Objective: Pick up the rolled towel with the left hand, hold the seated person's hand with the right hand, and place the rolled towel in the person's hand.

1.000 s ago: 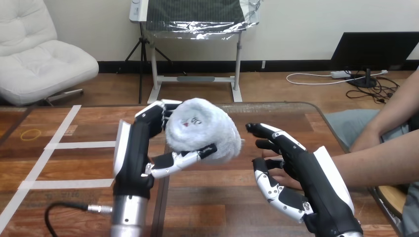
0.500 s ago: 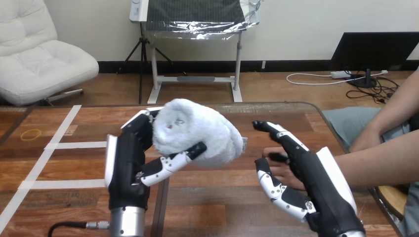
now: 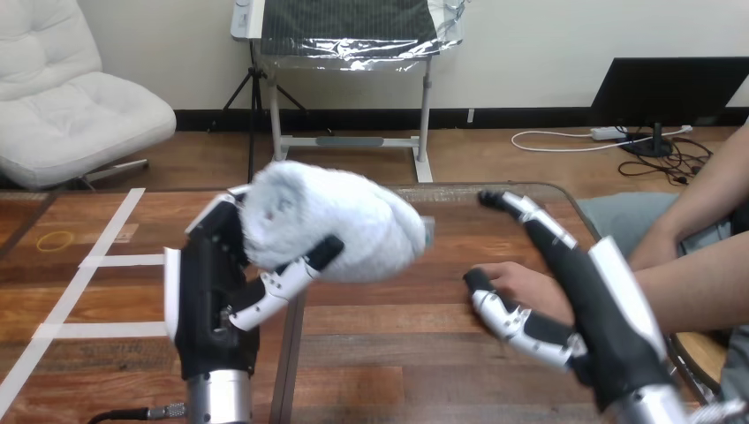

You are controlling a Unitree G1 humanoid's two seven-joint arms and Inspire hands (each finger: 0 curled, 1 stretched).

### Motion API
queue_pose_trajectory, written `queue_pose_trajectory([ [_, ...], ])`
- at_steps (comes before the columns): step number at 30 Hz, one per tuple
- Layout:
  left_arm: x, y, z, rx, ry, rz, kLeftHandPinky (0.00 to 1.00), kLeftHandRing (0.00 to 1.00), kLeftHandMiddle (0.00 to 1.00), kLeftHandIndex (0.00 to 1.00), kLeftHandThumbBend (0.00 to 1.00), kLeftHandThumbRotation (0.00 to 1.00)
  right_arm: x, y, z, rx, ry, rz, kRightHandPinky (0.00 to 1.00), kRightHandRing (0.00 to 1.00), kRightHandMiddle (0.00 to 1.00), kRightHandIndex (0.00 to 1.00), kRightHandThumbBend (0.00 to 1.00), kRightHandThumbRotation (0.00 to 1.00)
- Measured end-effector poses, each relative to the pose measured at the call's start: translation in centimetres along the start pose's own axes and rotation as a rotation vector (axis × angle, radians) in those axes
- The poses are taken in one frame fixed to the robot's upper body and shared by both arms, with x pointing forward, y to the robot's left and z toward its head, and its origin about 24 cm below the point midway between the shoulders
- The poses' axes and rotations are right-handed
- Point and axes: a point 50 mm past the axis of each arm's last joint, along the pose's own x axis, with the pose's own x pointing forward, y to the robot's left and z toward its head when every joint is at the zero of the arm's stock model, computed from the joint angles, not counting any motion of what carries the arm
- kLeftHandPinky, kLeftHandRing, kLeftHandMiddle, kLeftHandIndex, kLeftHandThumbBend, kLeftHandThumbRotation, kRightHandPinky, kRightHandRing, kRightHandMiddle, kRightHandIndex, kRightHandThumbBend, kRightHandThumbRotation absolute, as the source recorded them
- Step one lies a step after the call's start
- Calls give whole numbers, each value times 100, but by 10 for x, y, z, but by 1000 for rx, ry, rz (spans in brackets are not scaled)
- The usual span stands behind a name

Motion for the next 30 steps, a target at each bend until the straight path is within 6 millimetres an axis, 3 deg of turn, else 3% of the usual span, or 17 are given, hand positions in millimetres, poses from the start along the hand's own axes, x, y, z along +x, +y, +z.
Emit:
queue_pose_trajectory([
  [3,1,-1,2,-13,-12,5,53,48,49,53,64,0,4,-7,0,-79,-7,-2,82,91,92,83,60,0],
  [16,0,-4,2,-49,-10,6,54,47,48,52,65,0,19,-34,-10,-357,38,34,70,85,89,80,83,0],
  [30,-11,-3,-6,-62,59,13,54,47,48,52,64,0,30,-56,-27,-664,126,131,70,84,85,79,93,0],
])
